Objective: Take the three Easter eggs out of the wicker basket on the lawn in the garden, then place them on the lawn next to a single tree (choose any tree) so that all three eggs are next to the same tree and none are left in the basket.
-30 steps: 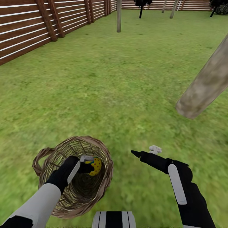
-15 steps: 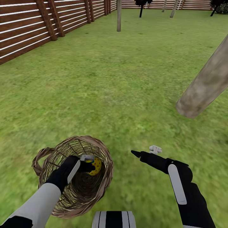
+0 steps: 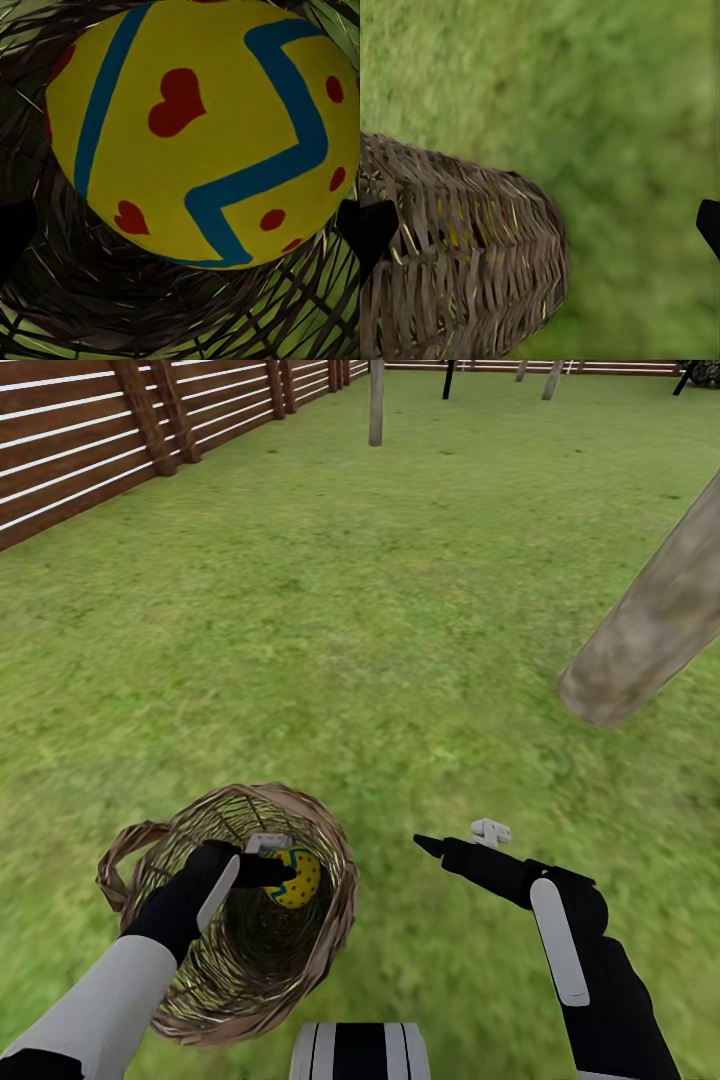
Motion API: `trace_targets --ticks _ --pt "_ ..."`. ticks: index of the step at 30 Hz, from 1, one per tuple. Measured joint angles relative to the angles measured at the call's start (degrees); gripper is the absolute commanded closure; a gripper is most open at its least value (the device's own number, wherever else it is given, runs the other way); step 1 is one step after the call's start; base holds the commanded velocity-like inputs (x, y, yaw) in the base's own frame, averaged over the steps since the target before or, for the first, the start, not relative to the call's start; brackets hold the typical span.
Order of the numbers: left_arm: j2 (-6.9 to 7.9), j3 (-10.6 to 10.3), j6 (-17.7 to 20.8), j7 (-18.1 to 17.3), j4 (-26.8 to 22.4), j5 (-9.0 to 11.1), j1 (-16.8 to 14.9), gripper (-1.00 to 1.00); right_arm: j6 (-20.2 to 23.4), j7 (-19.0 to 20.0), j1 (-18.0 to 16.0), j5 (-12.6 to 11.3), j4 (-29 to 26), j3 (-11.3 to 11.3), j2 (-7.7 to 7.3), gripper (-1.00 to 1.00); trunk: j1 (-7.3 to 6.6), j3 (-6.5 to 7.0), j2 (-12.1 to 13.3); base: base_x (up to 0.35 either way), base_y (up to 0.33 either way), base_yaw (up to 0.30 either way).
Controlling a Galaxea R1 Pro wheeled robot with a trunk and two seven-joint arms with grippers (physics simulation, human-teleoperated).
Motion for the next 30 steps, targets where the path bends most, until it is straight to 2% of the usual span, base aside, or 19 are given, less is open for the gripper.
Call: trace_targets --ticks 17,23,30 --pt "0.08 -0.01 -0.03 -0.15 -0.83 0.04 0.02 -1.00 0.00 0.00 -0.02 0.00 0.00 0.09 0.01 -1.00 0.00 0.00 0.00 0.000 0.000 0.000" --pt "0.08 0.00 0.04 -0.21 -3.59 0.06 0.02 -1.00 0.00 0.00 -0.03 0.03 0.00 0.09 0.01 -1.00 0.16 -1.32 -0.08 0.000 0.000 0.000" --pt "0.08 0.06 0.06 -0.22 -4.13 0.06 0.02 -1.00 0.00 0.00 -0.02 0.00 0.00 0.09 0.01 -1.00 0.15 -1.33 -0.08 0.000 0.000 0.000"
